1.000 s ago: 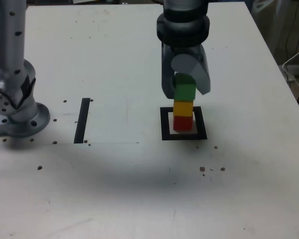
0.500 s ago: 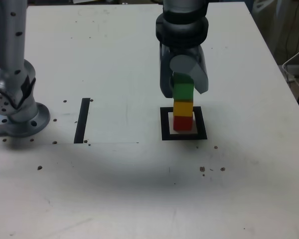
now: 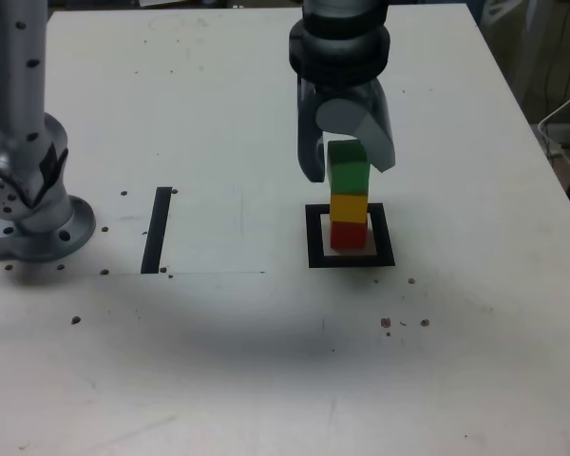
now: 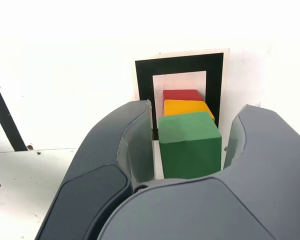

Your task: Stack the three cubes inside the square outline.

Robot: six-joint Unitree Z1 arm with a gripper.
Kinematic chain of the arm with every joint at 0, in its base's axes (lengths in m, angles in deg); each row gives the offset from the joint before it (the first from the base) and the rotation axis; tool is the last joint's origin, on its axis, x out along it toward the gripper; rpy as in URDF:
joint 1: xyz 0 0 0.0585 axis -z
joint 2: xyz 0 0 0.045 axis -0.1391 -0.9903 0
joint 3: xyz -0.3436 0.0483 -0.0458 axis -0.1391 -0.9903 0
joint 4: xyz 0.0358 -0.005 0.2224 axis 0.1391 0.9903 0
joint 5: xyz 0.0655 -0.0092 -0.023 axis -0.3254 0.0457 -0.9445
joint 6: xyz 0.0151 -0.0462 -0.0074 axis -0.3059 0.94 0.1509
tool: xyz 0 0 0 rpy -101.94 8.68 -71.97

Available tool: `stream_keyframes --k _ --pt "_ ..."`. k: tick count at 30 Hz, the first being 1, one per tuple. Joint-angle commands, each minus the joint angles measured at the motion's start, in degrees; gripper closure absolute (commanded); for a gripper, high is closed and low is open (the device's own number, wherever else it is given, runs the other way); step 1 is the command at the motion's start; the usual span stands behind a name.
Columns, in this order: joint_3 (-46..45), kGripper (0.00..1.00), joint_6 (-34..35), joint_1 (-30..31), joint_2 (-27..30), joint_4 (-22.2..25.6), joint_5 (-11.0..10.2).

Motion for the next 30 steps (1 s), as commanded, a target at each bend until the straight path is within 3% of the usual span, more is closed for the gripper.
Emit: stream_keyframes --k 1,6,12,15,30 --pt "-0.2 0.37 -0.1 0.1 0.6 0.2 0.1" --pt "-0.6 0.33 -0.1 0.1 0.9 0.2 0.6" --pt "-1.1 0.10 0.2 0.1 3.1 0.6 -0.3" --pt "-1.6 0.03 0.4 0.1 4.9 0.7 -0.5" --pt "-9.8 0.01 -1.3 -0.2 17.1 -0.9 0.9"
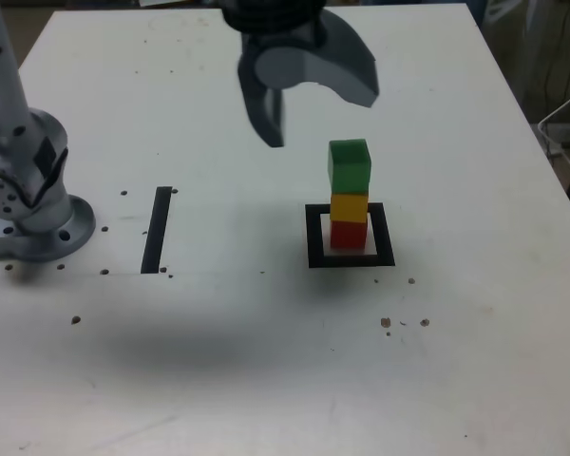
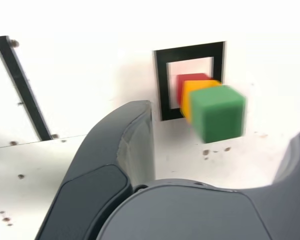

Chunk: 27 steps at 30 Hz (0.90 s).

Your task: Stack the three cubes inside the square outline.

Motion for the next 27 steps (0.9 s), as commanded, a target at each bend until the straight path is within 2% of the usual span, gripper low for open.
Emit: stream_keyframes --k 1,9,22,27 --pt "-2.5 0.01 -0.1 -0.3 2.7 -0.2 0.1" --pt "-12.9 0.01 -0.2 -0.7 8.3 -1.5 0.3" --pt "-25.2 0.00 -0.2 -2.4 13.4 -5.1 -0.1" --pt "-29.9 0.00 -0.2 -4.2 14.5 -5.2 0.5"
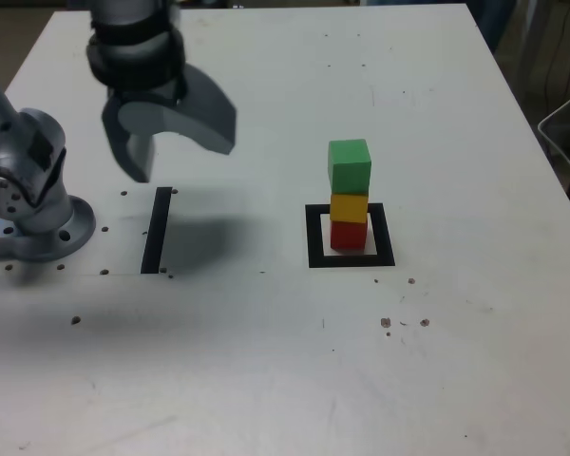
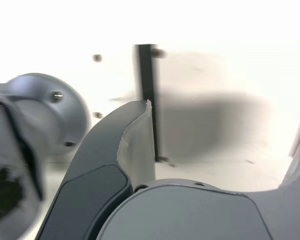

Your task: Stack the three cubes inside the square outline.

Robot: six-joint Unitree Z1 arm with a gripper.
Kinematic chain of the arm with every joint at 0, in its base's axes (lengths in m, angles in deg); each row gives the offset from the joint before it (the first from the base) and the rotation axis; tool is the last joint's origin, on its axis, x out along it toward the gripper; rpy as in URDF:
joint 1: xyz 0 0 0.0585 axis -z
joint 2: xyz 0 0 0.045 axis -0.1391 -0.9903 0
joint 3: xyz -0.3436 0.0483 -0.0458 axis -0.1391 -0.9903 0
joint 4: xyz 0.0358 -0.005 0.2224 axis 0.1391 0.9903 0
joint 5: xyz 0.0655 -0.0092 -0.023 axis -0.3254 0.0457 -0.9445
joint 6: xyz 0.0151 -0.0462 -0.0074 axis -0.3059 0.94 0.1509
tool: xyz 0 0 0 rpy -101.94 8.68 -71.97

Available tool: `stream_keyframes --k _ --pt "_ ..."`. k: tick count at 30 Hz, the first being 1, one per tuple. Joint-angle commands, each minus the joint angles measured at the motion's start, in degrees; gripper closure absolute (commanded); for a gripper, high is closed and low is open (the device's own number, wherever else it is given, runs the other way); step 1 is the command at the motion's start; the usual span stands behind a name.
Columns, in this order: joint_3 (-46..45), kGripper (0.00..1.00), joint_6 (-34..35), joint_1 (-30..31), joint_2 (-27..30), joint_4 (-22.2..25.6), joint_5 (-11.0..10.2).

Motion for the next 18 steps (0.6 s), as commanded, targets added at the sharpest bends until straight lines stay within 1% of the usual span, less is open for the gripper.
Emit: stream_keyframes --k 1,5,13,18 --pt "-1.5 0.00 -0.1 -0.7 0.4 -0.1 0.7" --pt "-3.4 0.00 -0.2 -0.6 0.4 -0.2 2.6" --pt "-7.9 0.00 -0.1 0.7 -0.3 -0.5 7.9" --pt "-8.2 0.00 -0.1 2.6 -0.6 -0.9 10.1"
